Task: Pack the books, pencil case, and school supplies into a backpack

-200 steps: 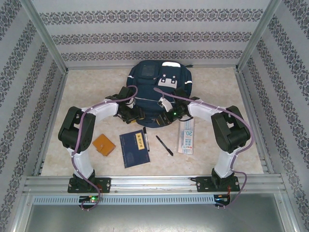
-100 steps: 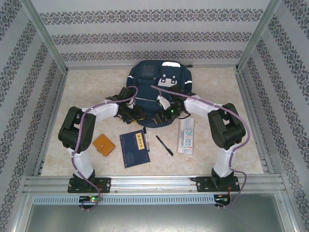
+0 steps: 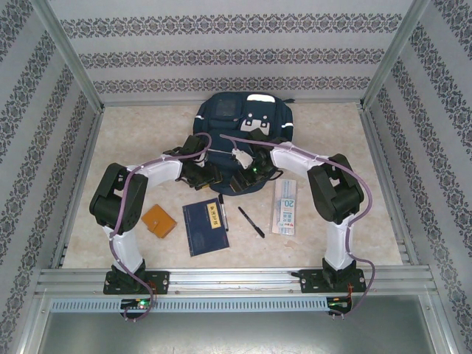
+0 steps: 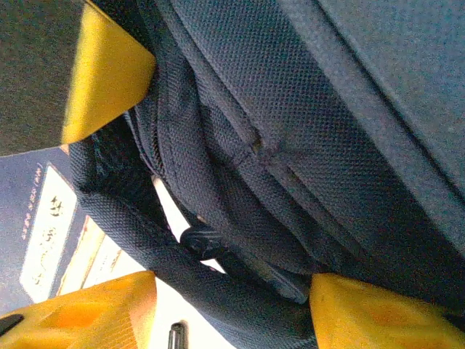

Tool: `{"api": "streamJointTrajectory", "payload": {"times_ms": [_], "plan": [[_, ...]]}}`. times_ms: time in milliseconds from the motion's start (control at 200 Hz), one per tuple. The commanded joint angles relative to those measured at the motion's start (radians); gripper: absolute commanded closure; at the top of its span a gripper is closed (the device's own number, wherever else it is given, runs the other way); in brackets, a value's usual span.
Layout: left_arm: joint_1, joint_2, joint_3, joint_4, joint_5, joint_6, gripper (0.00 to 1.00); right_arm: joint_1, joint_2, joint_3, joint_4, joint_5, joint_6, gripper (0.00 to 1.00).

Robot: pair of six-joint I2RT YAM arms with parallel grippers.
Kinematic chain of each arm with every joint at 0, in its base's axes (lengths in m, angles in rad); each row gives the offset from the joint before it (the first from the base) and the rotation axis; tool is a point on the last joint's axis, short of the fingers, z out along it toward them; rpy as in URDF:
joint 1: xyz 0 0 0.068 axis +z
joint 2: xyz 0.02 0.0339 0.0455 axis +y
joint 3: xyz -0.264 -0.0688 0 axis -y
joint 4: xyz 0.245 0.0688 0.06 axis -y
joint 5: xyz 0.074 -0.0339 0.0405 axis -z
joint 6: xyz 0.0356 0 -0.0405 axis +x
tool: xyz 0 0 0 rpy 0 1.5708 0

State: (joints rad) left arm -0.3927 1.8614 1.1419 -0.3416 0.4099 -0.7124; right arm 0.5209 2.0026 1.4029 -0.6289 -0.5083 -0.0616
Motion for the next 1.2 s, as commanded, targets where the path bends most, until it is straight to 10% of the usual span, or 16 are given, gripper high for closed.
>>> {"api": "streamJointTrajectory", "payload": {"times_ms": [0,405,690,849,1194], "plan": [[-0.04,0.027,-0.037,0.046,0.031,-0.027,0.54,0.018,0.062,-0.002,0.04,-0.199,-0.024,0.48],[-0.047,0.009,-0.065,0.085,0.025,-0.051,0.54,-0.023,0.098,0.061,0.074,-0.438,0.037,0.72],[-0.047,-0.008,-0.081,0.089,0.013,-0.05,0.54,0.027,0.054,0.054,0.035,0.043,0.119,0.72],[-0.047,-0.016,-0.095,0.095,0.006,-0.047,0.54,0.096,0.026,0.04,0.058,0.291,0.303,0.87],[-0.047,-0.03,-0.1,0.131,0.042,-0.07,0.54,0.062,-0.039,-0.037,0.384,-0.186,0.718,1.0]]}}
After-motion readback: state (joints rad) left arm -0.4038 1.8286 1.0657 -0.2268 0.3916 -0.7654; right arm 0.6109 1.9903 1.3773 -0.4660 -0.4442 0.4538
